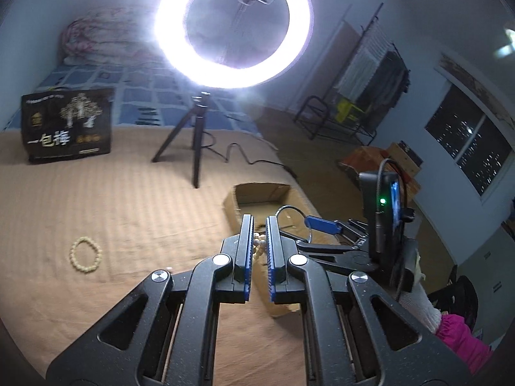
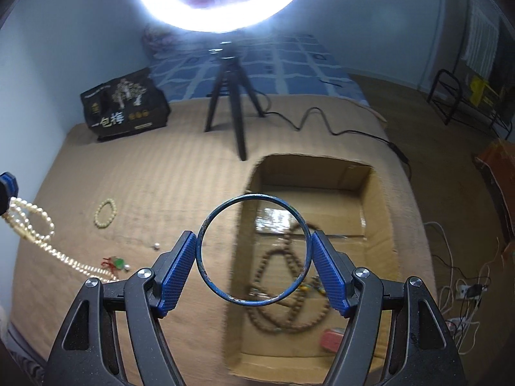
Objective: Organize jewelry
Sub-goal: 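Carry the pearl strand and blue bangle into the box and release them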
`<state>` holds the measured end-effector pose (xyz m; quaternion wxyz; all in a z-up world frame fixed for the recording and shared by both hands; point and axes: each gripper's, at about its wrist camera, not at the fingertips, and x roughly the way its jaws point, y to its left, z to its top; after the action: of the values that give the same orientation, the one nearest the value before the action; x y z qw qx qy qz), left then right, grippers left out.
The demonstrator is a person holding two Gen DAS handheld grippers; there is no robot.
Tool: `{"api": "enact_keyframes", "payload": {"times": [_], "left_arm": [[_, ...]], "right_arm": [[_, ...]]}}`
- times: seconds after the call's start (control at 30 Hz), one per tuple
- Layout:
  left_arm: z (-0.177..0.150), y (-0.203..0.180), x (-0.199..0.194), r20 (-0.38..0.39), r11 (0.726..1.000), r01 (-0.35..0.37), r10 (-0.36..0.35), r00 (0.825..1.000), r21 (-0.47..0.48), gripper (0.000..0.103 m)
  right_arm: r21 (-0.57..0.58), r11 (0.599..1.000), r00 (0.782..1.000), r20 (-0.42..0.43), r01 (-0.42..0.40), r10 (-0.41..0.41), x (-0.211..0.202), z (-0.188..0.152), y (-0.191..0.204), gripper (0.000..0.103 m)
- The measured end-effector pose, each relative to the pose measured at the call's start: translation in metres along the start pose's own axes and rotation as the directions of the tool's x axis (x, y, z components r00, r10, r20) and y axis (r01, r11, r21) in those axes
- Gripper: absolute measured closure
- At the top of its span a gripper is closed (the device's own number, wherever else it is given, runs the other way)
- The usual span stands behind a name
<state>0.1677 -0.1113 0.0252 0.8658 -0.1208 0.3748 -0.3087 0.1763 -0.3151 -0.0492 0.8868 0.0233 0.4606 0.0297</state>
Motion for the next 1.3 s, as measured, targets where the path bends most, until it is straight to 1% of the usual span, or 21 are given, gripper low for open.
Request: {"api": "enact_keyframes", "payload": {"times": [0.27,0.37,0.6,0.8,1.07,1.3], "left_arm": [[-0.002,-0.037,0.028,-0.027,0.997,0.067,-0.066,0.997,0.033,0.098],[-0.006,-0.052,0.043,-0.049,0.995,0.090,-0.088,0.995,0.043,0.098],[-0.018,-0.076,0.071,-0.096,0.991,0.121,-0.114,0.989,0.065,0.098],[-0.034,-0.081,0.095,-0.151,0.991,0.111,-0.100,0.984,0.072,0.098],[-0.058,-0.071,0.125,-0.226,0.994,0.057,-0.035,0.973,0.092,0.098],[-0.073,-0.067,0.142,-0.268,0.993,0.020,0.012,0.963,0.117,0.098]], "right_arm": [[0.048,0.998,0.999,-0.017,0.048,-0.048,-0.003,-0.011,-0.043,0.031],[0.066,0.996,0.998,-0.024,0.065,-0.063,-0.004,-0.015,-0.057,0.031],[0.107,0.990,0.995,-0.046,0.091,-0.086,0.000,-0.023,-0.087,0.031],[0.125,0.988,0.994,-0.070,0.093,-0.085,0.009,-0.028,-0.098,0.031],[0.148,0.985,0.991,-0.109,0.089,-0.073,0.024,-0.032,-0.107,0.031],[0.166,0.982,0.988,-0.135,0.093,-0.071,0.032,-0.037,-0.110,0.031]]}}
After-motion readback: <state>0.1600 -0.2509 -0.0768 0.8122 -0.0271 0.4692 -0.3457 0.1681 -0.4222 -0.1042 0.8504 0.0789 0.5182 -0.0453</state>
